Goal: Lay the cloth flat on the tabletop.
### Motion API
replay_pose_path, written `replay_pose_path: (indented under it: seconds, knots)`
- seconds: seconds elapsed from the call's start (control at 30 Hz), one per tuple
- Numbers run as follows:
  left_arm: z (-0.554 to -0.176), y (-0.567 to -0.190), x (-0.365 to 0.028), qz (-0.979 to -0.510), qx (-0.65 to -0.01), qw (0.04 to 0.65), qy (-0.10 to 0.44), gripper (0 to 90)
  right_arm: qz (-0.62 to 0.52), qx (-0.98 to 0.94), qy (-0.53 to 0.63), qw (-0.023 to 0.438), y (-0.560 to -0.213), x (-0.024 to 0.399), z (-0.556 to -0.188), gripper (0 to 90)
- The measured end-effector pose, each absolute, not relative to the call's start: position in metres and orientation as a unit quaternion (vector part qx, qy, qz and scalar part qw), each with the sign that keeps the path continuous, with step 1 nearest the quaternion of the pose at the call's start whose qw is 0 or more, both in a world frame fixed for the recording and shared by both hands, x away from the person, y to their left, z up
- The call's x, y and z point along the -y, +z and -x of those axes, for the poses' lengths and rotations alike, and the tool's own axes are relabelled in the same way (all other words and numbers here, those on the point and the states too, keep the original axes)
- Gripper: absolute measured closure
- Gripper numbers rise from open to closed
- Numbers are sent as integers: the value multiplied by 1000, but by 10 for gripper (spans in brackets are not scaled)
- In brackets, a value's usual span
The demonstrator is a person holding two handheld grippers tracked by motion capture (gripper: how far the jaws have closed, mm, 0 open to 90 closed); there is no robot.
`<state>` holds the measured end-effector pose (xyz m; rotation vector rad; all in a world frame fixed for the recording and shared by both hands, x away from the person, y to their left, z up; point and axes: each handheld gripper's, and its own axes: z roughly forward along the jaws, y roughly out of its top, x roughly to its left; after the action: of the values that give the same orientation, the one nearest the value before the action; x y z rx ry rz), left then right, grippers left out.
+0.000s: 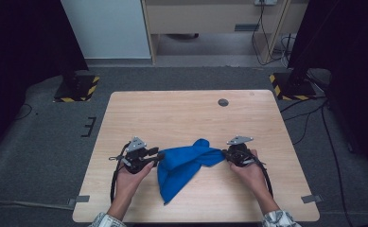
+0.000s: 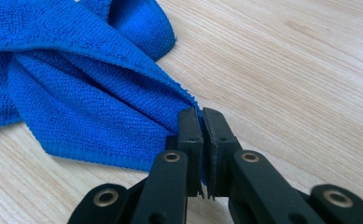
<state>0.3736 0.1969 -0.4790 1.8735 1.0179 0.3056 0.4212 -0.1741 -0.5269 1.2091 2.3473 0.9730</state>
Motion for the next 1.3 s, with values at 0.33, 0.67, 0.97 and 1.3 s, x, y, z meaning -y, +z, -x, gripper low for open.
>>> replay_pose_path:
  seconds: [0.33, 0.67, 0.97, 1.3]
  knots:
    - [-376, -490, -179, -792, -382, 456, 140, 255, -423, -823, 341, 164, -527, 174, -421, 866]
    - [-387, -506, -175, -820, -378, 409, 133, 583, -421, -825, 339, 164, -527, 174, -421, 867]
    - [-394, -504, -174, -818, -382, 408, 136, 861, -419, -826, 339, 167, -527, 173, -421, 866]
    - [-412, -493, -189, -768, -425, 443, 181, 857, -403, -831, 340, 178, -522, 170, -418, 864]
